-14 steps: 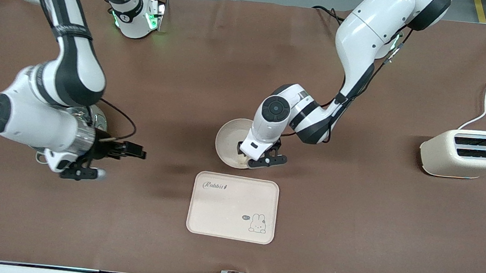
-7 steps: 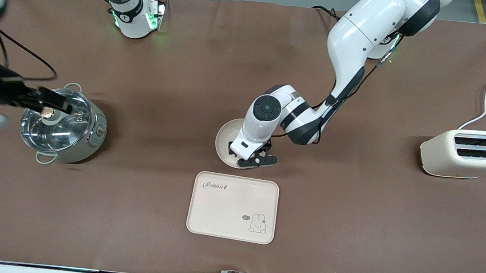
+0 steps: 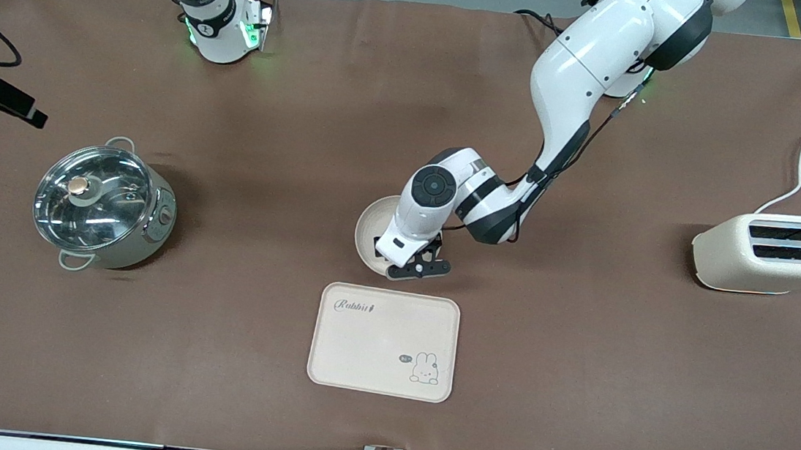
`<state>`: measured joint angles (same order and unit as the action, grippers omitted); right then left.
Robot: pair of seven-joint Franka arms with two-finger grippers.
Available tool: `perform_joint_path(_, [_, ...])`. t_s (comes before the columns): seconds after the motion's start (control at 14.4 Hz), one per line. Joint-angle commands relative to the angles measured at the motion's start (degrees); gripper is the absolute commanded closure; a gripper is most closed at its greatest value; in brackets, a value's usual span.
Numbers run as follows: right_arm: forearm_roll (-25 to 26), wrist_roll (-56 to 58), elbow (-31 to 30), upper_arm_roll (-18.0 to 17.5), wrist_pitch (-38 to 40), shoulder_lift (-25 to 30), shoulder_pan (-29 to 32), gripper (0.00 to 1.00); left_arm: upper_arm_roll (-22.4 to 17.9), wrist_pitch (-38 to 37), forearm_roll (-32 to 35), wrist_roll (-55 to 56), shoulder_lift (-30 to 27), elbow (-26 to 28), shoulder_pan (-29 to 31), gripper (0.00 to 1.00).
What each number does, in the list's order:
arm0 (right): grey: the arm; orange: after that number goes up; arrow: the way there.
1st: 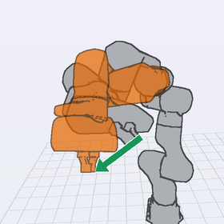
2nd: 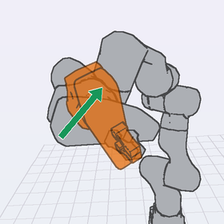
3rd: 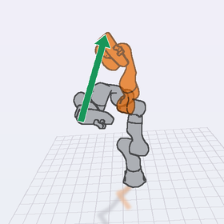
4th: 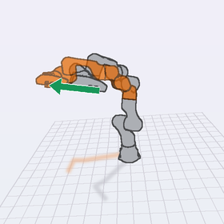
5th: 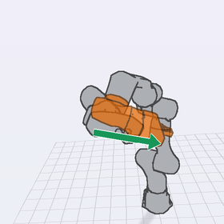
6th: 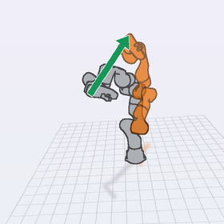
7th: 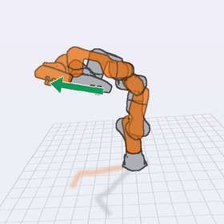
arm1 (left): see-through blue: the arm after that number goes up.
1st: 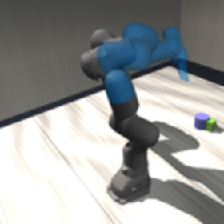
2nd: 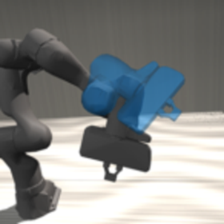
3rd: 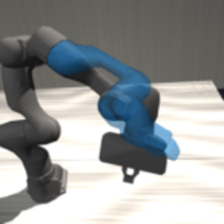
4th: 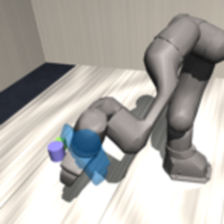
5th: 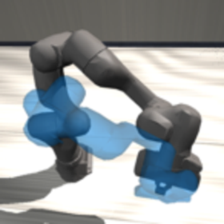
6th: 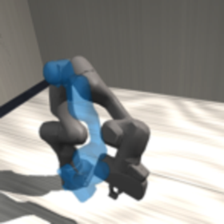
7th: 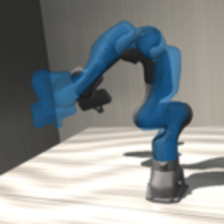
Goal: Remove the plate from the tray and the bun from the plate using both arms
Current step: 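Carry the bun toward the toaster while the right arm returns to rest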
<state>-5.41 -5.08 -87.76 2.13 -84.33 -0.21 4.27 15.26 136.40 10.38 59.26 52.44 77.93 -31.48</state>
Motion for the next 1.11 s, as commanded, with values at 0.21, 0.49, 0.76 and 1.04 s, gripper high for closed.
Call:
perform_joint_path(0.21, [5.9,-0.5,-0.7,0.2,0.9,2.1,-1.2,0.00,-0.2,0.3,1.2,0.5,1.2,-1.7,-0.9,0.85])
perform_joint_path(0.49, [5.7,2.4,0.2,-0.5,0.9,2.1,-1.2,0.00,0.2,-0.8,0.1,0.9,-2.0,-1.7,-0.3,0.93])
perform_joint_path(0.76, [6.3,3.0,0.1,-4.8,1.0,2.1,-0.9,0.00,-0.4,-10.0,-3.5,0.8,-10.9,-0.7,3.3,0.93])
perform_joint_path(1.04, [6.6,2.8,0.0,-4.8,1.0,2.1,-1.5,0.00,-0.1,-21.3,-3.0,0.3,-16.9,3.3,11.3,0.94])
